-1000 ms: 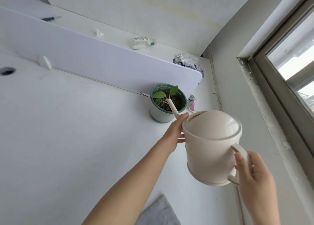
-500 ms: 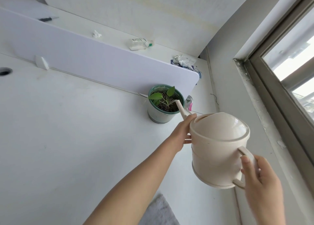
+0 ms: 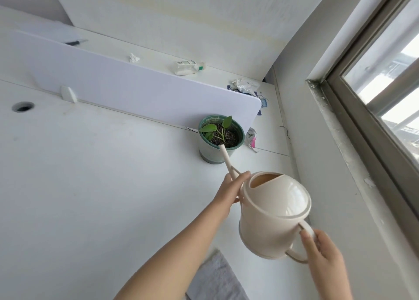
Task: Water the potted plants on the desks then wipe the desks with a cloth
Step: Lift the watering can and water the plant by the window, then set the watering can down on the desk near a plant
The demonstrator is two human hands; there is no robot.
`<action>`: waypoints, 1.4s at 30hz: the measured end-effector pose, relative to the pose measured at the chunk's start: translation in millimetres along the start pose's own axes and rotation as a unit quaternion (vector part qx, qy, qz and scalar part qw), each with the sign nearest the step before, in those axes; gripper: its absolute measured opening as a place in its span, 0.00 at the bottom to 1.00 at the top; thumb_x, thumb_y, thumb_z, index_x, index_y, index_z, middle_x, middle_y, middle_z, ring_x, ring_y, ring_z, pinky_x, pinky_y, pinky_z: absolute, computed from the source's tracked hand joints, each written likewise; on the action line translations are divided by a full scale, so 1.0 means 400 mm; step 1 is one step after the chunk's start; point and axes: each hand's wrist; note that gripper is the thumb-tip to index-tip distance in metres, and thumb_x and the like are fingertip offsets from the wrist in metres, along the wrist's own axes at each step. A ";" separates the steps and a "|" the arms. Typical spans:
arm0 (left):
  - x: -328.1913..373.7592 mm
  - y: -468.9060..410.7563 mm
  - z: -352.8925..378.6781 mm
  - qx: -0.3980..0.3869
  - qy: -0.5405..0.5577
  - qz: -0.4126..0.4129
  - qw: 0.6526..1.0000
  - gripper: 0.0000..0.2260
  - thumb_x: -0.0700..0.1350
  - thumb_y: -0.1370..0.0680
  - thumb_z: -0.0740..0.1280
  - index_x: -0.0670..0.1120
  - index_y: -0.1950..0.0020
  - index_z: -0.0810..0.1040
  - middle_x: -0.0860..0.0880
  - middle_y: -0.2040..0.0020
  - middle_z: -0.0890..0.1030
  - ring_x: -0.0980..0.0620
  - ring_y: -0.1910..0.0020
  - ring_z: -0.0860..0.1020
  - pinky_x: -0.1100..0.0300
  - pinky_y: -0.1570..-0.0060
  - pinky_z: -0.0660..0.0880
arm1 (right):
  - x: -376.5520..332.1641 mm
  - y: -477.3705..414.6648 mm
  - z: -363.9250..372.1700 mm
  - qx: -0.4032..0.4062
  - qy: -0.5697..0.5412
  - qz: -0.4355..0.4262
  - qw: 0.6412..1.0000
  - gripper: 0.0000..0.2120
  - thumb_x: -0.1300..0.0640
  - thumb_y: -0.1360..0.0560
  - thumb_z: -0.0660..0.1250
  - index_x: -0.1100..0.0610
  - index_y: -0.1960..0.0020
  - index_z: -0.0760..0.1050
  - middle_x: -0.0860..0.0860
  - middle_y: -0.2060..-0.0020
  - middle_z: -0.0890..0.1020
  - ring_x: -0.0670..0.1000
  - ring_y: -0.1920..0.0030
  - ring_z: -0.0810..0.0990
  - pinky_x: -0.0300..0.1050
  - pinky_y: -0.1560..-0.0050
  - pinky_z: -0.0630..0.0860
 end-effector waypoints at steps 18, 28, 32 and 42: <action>-0.100 0.281 -0.350 0.285 0.069 0.167 0.941 0.20 0.38 0.22 0.58 0.47 0.29 0.63 0.44 0.46 0.75 0.46 0.45 0.73 0.53 0.44 0.69 | 0.049 0.052 0.261 -0.267 0.092 -0.119 0.952 0.13 0.54 0.21 0.56 0.64 0.54 0.72 0.53 0.58 0.74 0.54 0.55 0.72 0.33 0.59 0.66; -0.122 0.392 -0.493 0.379 0.107 0.177 0.902 0.22 0.38 0.22 0.59 0.46 0.28 0.62 0.44 0.46 0.74 0.46 0.47 0.73 0.53 0.45 0.69 | -0.014 0.123 0.393 -0.372 0.131 -0.184 0.901 0.09 0.55 0.21 0.54 0.57 0.58 0.66 0.52 0.59 0.71 0.51 0.55 0.67 0.42 0.57 0.63; -0.138 0.414 -0.513 0.389 0.109 0.167 0.899 0.25 0.38 0.24 0.62 0.46 0.28 0.61 0.44 0.46 0.76 0.46 0.47 0.75 0.54 0.48 0.70 | -0.014 0.155 0.411 -0.381 0.139 -0.185 0.895 0.09 0.55 0.21 0.54 0.57 0.57 0.66 0.48 0.63 0.68 0.52 0.56 0.67 0.43 0.57 0.63; -0.140 0.431 -0.514 0.409 0.038 0.121 0.904 0.16 0.42 0.23 0.59 0.45 0.35 0.67 0.48 0.52 0.76 0.44 0.42 0.73 0.54 0.45 0.68 | 0.000 0.168 0.422 -0.398 0.122 -0.188 0.890 0.06 0.54 0.21 0.55 0.55 0.55 0.66 0.52 0.56 0.71 0.51 0.55 0.68 0.42 0.55 0.64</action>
Point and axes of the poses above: each hand's wrist, its own y-axis away from the middle knuckle, its own z-axis out of the palm, x = y × z
